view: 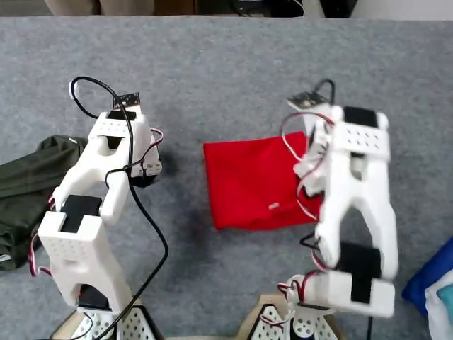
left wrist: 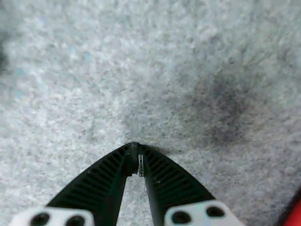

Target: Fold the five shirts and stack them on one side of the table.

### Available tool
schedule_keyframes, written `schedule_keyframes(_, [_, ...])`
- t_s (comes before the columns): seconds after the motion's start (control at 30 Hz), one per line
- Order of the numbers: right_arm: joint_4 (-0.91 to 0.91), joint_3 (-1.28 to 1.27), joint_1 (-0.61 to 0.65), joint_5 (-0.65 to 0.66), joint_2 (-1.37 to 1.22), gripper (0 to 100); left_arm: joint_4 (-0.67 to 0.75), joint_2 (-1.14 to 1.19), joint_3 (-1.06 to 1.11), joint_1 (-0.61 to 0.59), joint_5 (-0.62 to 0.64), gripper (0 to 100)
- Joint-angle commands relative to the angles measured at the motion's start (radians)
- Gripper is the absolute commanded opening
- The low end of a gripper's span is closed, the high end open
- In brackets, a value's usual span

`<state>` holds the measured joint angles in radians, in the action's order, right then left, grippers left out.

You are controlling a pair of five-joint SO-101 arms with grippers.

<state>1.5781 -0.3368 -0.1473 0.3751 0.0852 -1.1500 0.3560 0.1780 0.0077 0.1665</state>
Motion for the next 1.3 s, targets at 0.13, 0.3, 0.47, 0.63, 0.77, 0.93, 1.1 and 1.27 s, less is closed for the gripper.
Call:
schedule_keyframes(0.13, [-0.083, -0.254, -0.093, 0.005, 0.329, 2.1, 0.058, -0.022, -0.015, -0.041, 0.005, 2])
schedule_keyframes(0.3, [-0.094, -0.358, -0.153, 0.124, 0.553, 18.6, 0.058, -0.022, -0.014, -0.041, 0.005, 2])
schedule_keyframes(0.47, [-0.094, -0.360, -0.229, 0.141, 0.662, 23.9, 0.057, -0.022, -0.014, -0.041, 0.005, 2])
schedule_keyframes(0.63, [-0.103, -0.344, -0.228, 0.000, 0.601, 23.9, 0.058, -0.022, -0.017, -0.044, 0.005, 2])
schedule_keyframes(0.77, [-0.097, -0.320, -0.228, -0.204, 0.524, 23.9, 0.058, -0.024, -0.012, -0.041, 0.005, 2])
schedule_keyframes(0.93, [-0.061, -0.355, -0.228, -0.281, 0.501, 23.9, 0.058, -0.024, -0.009, -0.041, 0.002, 2])
schedule_keyframes(1.1, [0.005, -0.366, -0.226, -0.299, 0.503, 23.9, 0.057, -0.024, -0.009, -0.043, -0.002, 2])
schedule_keyframes(1.27, [0.041, -0.367, -0.216, -0.649, 0.496, 24.1, 0.058, -0.024, -0.009, -0.043, -0.002, 2])
